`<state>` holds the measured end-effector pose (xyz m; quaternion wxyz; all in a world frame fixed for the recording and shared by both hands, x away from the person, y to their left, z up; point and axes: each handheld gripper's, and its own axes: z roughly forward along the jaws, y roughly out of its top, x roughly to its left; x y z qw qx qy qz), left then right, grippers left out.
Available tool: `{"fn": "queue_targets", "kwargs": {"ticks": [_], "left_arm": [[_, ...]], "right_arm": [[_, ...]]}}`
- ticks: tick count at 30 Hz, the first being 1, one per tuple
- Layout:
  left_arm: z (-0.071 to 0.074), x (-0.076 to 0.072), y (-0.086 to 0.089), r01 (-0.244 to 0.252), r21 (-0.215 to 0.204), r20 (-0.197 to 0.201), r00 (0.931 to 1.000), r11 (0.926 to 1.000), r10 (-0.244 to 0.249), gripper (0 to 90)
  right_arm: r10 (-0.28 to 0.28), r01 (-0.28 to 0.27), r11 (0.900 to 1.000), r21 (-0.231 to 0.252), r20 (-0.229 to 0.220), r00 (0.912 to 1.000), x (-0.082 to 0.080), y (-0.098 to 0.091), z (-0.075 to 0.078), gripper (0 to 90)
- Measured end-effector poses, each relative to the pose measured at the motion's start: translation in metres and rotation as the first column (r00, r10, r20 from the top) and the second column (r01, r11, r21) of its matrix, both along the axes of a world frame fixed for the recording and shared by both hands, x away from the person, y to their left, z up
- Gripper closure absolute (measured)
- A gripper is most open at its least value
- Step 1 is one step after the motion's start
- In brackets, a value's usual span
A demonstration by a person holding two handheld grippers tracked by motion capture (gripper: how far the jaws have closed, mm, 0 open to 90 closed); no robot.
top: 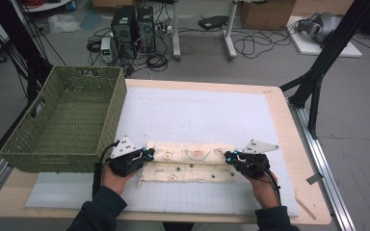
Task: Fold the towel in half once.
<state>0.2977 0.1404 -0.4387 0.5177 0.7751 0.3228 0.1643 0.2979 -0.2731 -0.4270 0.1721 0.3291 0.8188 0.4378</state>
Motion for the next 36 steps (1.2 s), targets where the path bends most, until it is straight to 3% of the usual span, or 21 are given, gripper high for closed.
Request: {"fn": "queue_targets", "kwargs": {"ticks": [4, 7, 10, 13, 18, 24, 26, 31, 34, 36], "left_arm": [[-0.002, -0.001, 0.002, -0.014, -0.001, -0.017, 0.9998, 0.9999, 0.014, 80.4], [0.001, 0.000, 0.006, -0.052, -0.044, -0.030, 0.9983, 0.9977, 0.051, 61.6], [0.007, 0.000, 0.010, -0.081, -0.081, -0.019, 0.9967, 0.9934, 0.079, 50.6], [0.009, 0.001, 0.014, -0.089, -0.089, -0.010, 0.9961, 0.9920, 0.088, 50.2], [0.009, 0.005, 0.016, -0.105, -0.097, -0.014, 0.9945, 0.9897, 0.104, 50.4], [0.005, 0.014, 0.013, -0.111, -0.057, -0.064, 0.9922, 0.9922, 0.107, 52.2], [0.001, 0.018, 0.010, -0.121, -0.026, -0.084, 0.9894, 0.9923, 0.118, 53.3], [-0.007, 0.024, 0.005, -0.113, 0.031, -0.149, 0.9819, 0.9931, 0.116, 55.5], [-0.011, 0.026, 0.001, -0.095, 0.073, -0.169, 0.9798, 0.9928, 0.106, 64.5], [-0.012, 0.026, -0.002, -0.084, 0.118, -0.157, 0.9823, 0.9895, 0.102, 80.6]], "right_arm": [[0.019, -0.019, 0.9998, 0.005, -0.015, 0.9997, -0.002, -0.001, -0.001, 83.2], [0.038, -0.038, 0.9993, 0.008, -0.006, 0.9993, -0.004, -0.002, -0.001, 81.5], [0.040, -0.039, 0.9989, 0.024, -0.010, 0.9992, -0.007, -0.003, 0.001, 76.8], [0.041, -0.041, 0.9983, 0.041, -0.013, 0.9991, -0.009, -0.006, 0.003, 68.1], [0.039, -0.039, 0.9969, 0.068, 0.009, 0.9992, -0.016, -0.012, 0.011, 62.6], [-0.017, 0.014, 0.9945, 0.104, 0.028, 0.9995, -0.015, -0.024, 0.016, 58.0], [-0.037, 0.034, 0.9968, 0.073, 0.033, 0.9988, -0.013, -0.024, 0.015, 57.5], [-0.086, 0.085, 0.9962, -0.015, -0.004, 0.9963, -0.004, -0.014, 0.006, 56.1], [-0.119, 0.117, 0.9910, -0.066, -0.038, 0.9921, 0.007, -0.007, -0.003, 55.0], [-0.136, 0.128, 0.9872, -0.095, -0.082, 0.9873, 0.013, -0.003, -0.009, 58.4]]}}
